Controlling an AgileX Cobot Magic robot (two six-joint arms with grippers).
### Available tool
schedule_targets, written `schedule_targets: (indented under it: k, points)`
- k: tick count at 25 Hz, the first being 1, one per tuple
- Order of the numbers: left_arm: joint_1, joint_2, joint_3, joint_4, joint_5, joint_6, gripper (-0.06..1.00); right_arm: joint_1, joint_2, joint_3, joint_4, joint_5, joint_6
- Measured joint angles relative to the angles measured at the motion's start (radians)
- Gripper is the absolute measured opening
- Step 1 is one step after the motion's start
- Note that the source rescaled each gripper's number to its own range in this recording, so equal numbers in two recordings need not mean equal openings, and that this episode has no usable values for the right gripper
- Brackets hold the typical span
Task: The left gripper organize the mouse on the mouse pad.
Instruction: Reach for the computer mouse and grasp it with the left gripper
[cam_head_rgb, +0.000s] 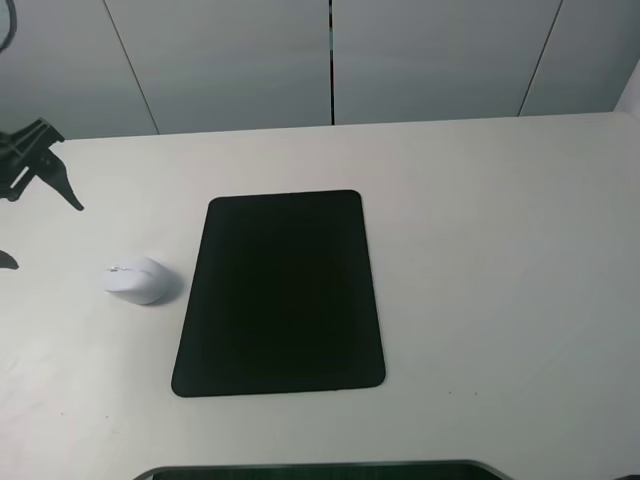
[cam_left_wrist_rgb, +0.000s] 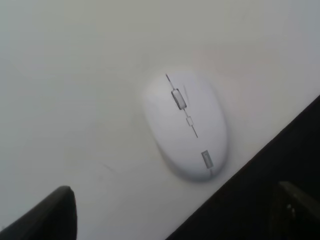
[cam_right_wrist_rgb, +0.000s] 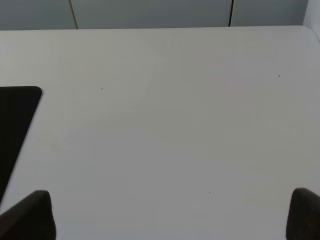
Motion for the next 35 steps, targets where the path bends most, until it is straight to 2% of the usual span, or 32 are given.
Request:
schedule_targets:
  k: [7,13,23,35]
  points:
    - [-0.013,0.083,0.001,-0.013,-0.061,-0.092,1.00,0.000,0.000,0.000,0.000,0.000,0.000]
    - [-0.060,0.118,0.001,0.072,-0.077,-0.241,1.00,0.000,0.000,0.000,0.000,0.000,0.005]
    - [-0.102,0.232,0.001,0.090,-0.114,-0.399,1.00,0.000,0.000,0.000,0.000,0.000,0.019]
    - [-0.130,0.322,0.001,0.086,-0.230,-0.444,1.00,0.000,0.000,0.000,0.000,0.000,0.019]
